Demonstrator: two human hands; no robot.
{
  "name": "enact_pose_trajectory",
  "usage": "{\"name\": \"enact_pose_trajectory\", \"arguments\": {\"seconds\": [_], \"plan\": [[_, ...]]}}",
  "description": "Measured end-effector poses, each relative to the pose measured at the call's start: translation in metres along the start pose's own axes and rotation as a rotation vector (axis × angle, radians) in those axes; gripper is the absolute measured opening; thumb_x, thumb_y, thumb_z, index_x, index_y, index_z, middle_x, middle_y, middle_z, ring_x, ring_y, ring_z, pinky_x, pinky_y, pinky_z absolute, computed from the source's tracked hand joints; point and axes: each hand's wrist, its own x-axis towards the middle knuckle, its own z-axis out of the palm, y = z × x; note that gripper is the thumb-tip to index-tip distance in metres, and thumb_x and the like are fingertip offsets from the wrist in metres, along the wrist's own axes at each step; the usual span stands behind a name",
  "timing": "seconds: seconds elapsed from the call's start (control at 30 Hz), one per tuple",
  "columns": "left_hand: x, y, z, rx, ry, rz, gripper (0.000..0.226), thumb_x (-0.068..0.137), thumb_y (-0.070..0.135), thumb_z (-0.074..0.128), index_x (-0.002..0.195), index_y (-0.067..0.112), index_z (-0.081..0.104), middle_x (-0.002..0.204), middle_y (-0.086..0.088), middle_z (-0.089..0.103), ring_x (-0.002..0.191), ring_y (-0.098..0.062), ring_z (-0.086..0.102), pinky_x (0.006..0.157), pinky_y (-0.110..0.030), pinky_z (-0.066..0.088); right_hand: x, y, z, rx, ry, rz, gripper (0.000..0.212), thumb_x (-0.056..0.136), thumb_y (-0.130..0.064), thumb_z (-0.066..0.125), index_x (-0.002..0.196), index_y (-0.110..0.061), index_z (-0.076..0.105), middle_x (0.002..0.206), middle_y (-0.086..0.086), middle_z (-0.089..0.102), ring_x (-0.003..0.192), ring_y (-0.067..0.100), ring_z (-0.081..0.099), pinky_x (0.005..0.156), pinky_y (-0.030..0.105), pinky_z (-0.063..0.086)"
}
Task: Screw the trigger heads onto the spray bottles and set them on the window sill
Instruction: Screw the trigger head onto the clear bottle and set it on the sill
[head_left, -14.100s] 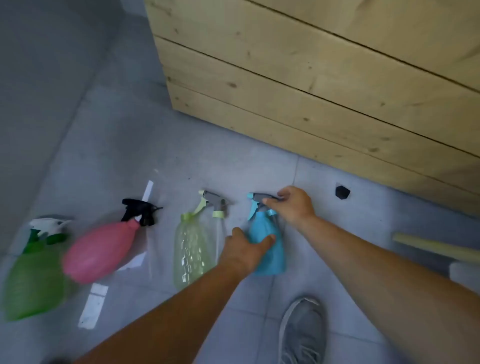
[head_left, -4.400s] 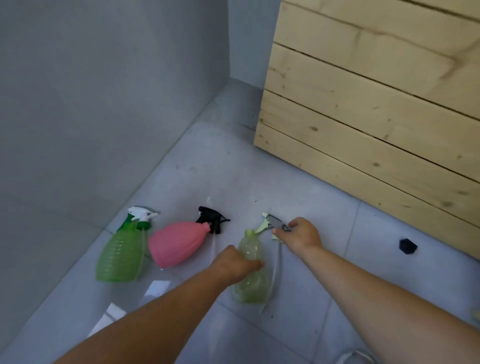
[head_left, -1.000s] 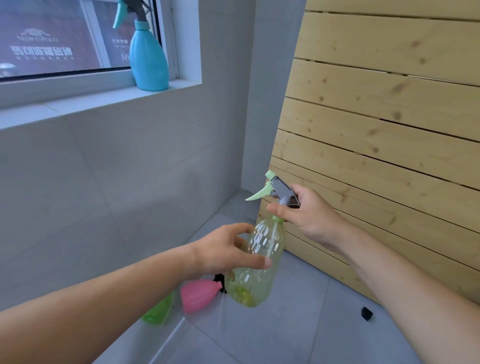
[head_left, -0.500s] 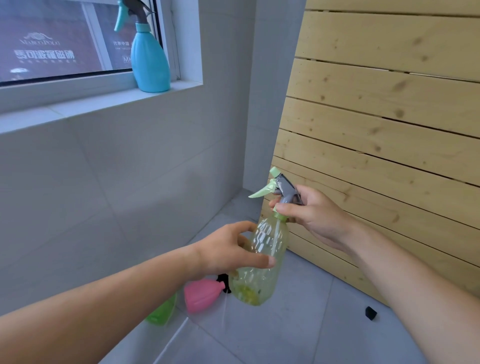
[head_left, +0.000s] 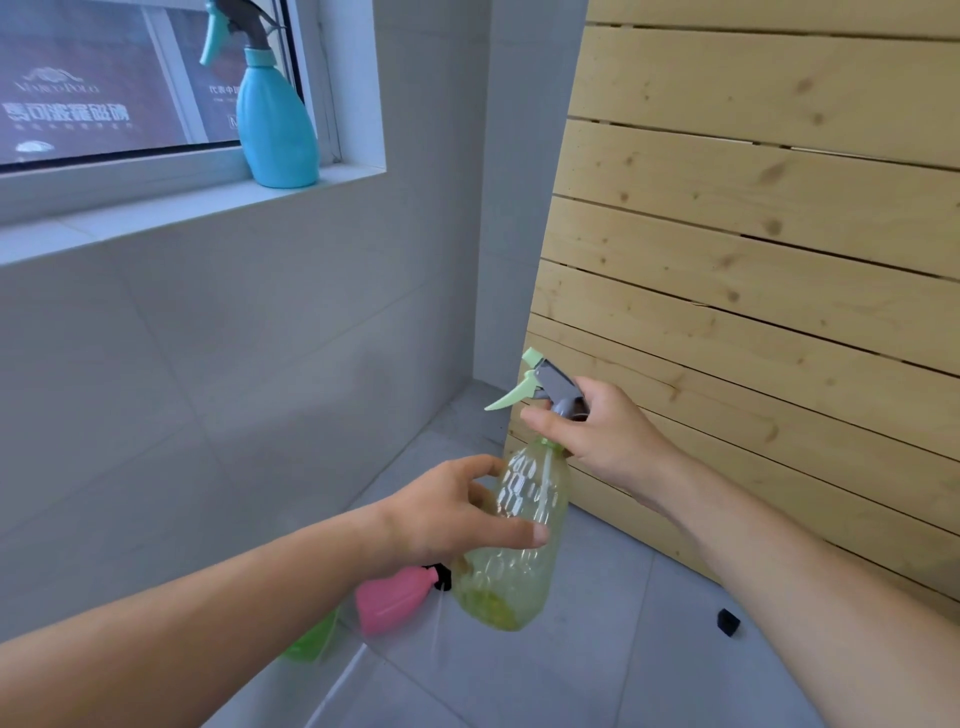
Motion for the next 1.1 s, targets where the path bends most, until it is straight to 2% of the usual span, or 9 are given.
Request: {"name": "enact_pose_trajectory", "arguments": {"seconds": [0.1, 0.17, 0.4, 0.53, 0.63, 0.7, 0.8, 0.97, 1.1], "plan": [[0.002, 0.001, -0.002, 0.02, 0.022, 0.009, 0.069, 0.056, 0.05, 0.094, 0.117, 0.032, 0.067, 0.095, -0.007, 0.078, 0.083, -0.025, 0.075, 0.096, -0.061, 0.056, 0.001, -0.001, -0.006, 0.233, -0.084, 0.02, 0.014, 0.087, -0.015, 0.07, 0.101, -0.014, 0.068, 0.087, 0.003, 0.063, 0.081, 0.017, 0.062, 0.074, 0.033, 0.055], [0.001, 0.001, -0.002, 0.029, 0.037, 0.009, 0.07, 0.054, 0.051, 0.094, 0.116, 0.031, 0.067, 0.101, -0.012, 0.078, 0.089, -0.034, 0.076, 0.096, -0.062, 0.055, -0.001, 0.001, -0.012, 0.324, -0.139, 0.009, 0.016, 0.086, -0.005, 0.07, 0.098, -0.016, 0.069, 0.091, 0.008, 0.069, 0.088, 0.021, 0.068, 0.075, 0.03, 0.057], [0.001, 0.01, -0.001, 0.078, 0.115, 0.02, 0.065, 0.056, 0.057, 0.09, 0.11, 0.034, 0.064, 0.095, -0.009, 0.077, 0.082, -0.025, 0.074, 0.089, -0.049, 0.059, 0.006, 0.003, -0.006, 0.34, 0.002, 0.005, 0.02, 0.08, -0.006, 0.077, 0.099, -0.009, 0.07, 0.084, 0.006, 0.073, 0.079, 0.019, 0.07, 0.069, 0.029, 0.057], [-0.009, 0.016, -0.002, -0.114, -0.008, 0.029, 0.053, 0.073, 0.053, 0.08, 0.118, 0.028, 0.07, 0.112, -0.007, 0.076, 0.103, -0.023, 0.073, 0.106, -0.05, 0.051, 0.005, 0.002, -0.009, 0.719, -0.026, 0.155, 0.033, 0.072, -0.026, 0.074, 0.098, -0.007, 0.068, 0.08, 0.005, 0.075, 0.083, 0.022, 0.067, 0.083, 0.036, 0.054], [-0.012, 0.015, -0.003, -0.242, -0.035, 0.075, 0.051, 0.08, 0.045, 0.078, 0.127, 0.028, 0.066, 0.127, -0.01, 0.074, 0.118, -0.029, 0.07, 0.109, -0.052, 0.051, 0.001, -0.004, -0.01, 0.806, -0.127, 0.111, 0.025, 0.083, -0.026, 0.065, 0.1, -0.008, 0.067, 0.1, 0.012, 0.075, 0.096, 0.027, 0.066, 0.099, 0.047, 0.047], [-0.013, 0.014, -0.002, -0.285, -0.093, 0.113, 0.05, 0.086, 0.039, 0.074, 0.132, 0.025, 0.061, 0.123, -0.012, 0.074, 0.112, -0.027, 0.072, 0.106, -0.05, 0.053, -0.002, -0.009, -0.008, 0.802, -0.189, 0.077, 0.032, 0.086, -0.022, 0.062, 0.112, -0.003, 0.065, 0.111, 0.016, 0.073, 0.103, 0.028, 0.066, 0.101, 0.049, 0.048], [-0.014, 0.016, -0.002, -0.271, -0.108, 0.158, 0.049, 0.086, 0.038, 0.073, 0.131, 0.023, 0.059, 0.108, -0.004, 0.073, 0.099, -0.02, 0.072, 0.092, -0.04, 0.058, -0.003, -0.013, -0.003, 0.798, -0.204, 0.068, 0.042, 0.086, -0.02, 0.064, 0.121, 0.002, 0.061, 0.109, 0.017, 0.072, 0.104, 0.03, 0.066, 0.1, 0.049, 0.05], [-0.013, 0.015, 0.005, -0.257, 0.021, 0.185, 0.063, 0.075, 0.046, 0.077, 0.127, 0.015, 0.056, 0.095, -0.002, 0.069, 0.086, -0.019, 0.068, 0.084, -0.042, 0.056, 0.0, -0.016, 0.004, 0.789, -0.127, 0.057, 0.03, 0.088, -0.016, 0.061, 0.112, 0.002, 0.065, 0.098, 0.014, 0.075, 0.094, 0.027, 0.069, 0.086, 0.041, 0.056], [-0.009, 0.013, 0.005, -0.15, 0.144, 0.163, 0.063, 0.068, 0.056, 0.077, 0.116, 0.022, 0.058, 0.093, 0.002, 0.069, 0.084, -0.017, 0.068, 0.087, -0.048, 0.059, 0.003, -0.015, 0.011, 0.772, -0.065, 0.047, 0.019, 0.094, -0.011, 0.055, 0.105, 0.0, 0.066, 0.088, 0.009, 0.076, 0.082, 0.021, 0.07, 0.074, 0.031, 0.059]]}}
